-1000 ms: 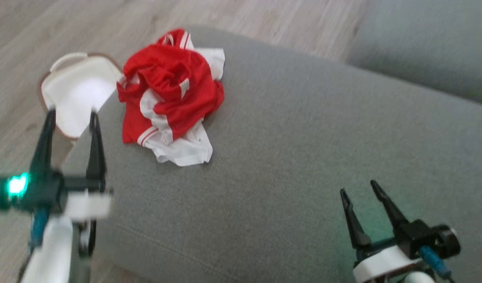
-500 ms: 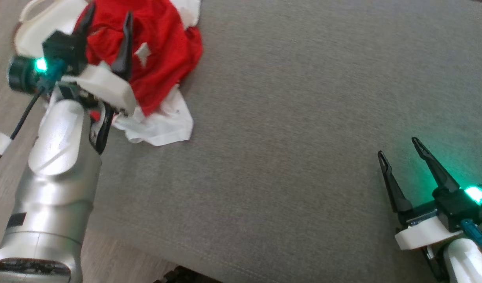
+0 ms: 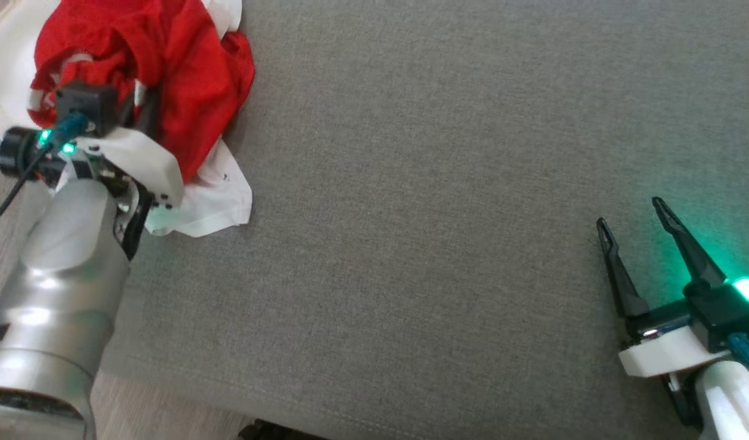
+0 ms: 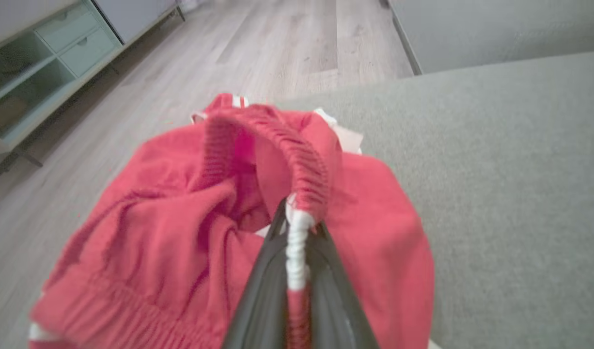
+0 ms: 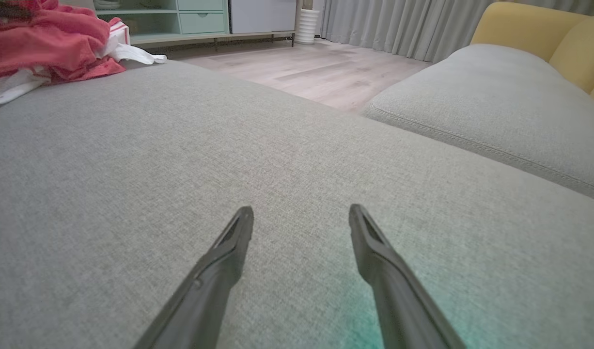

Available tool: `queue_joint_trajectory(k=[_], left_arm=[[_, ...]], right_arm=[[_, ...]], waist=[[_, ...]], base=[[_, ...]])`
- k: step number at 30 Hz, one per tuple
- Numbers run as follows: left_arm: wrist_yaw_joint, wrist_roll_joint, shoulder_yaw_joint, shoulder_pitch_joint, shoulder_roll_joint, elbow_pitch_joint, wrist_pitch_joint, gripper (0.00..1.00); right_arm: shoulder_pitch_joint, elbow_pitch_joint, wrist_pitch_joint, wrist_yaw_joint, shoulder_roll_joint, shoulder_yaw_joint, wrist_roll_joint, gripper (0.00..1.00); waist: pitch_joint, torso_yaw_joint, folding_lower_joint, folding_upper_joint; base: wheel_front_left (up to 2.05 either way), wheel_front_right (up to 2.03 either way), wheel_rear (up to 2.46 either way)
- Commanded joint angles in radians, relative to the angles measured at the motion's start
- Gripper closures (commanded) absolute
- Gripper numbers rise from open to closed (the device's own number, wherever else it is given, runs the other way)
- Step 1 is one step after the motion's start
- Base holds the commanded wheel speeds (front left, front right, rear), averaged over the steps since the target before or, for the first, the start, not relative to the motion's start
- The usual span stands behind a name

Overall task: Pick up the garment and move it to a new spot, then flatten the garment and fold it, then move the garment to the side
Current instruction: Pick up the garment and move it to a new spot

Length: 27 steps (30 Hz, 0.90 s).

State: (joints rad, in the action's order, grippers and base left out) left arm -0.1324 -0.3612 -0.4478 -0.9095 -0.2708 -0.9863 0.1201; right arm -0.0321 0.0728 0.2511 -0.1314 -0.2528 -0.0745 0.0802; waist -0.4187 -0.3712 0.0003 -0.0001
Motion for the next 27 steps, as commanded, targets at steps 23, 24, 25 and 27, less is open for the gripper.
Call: queue_joint_trajectory(k=[23, 24, 25, 27], left_arm=[[0.008, -0.135, -0.152, -0.204, -0.268, 0.599, -0.106, 1.0], [0.014, -0.147, -0.147, -0.204, -0.261, 0.628, -0.117, 1.0], [0.025, -0.162, -0.139, -0.202, -0.253, 0.65, -0.125, 1.0], [0.041, -0.192, -0.131, -0.19, -0.228, 0.684, -0.142, 1.0]], right_arm=[[0.01, 0.044, 0.011, 0.001, 0.202, -0.107, -0.092, 0.0], [0.01, 0.042, 0.011, 0.001, 0.202, -0.111, -0.107, 0.0], [0.009, 0.04, 0.011, 0.001, 0.202, -0.115, -0.118, 0.0], [0.005, 0.04, 0.011, 0.001, 0.202, -0.119, -0.132, 0.0]], waist=[[0.391, 0.483, -0.0003, 0.0001], [0.39, 0.504, -0.0003, 0.0001], [0.387, 0.528, -0.0003, 0.0001], [0.375, 0.57, -0.0003, 0.0001]], base=[[0.0, 0.0, 0.0], [0.0, 0.0, 0.0], [0.0, 0.0, 0.0], [0.0, 0.0, 0.0]])
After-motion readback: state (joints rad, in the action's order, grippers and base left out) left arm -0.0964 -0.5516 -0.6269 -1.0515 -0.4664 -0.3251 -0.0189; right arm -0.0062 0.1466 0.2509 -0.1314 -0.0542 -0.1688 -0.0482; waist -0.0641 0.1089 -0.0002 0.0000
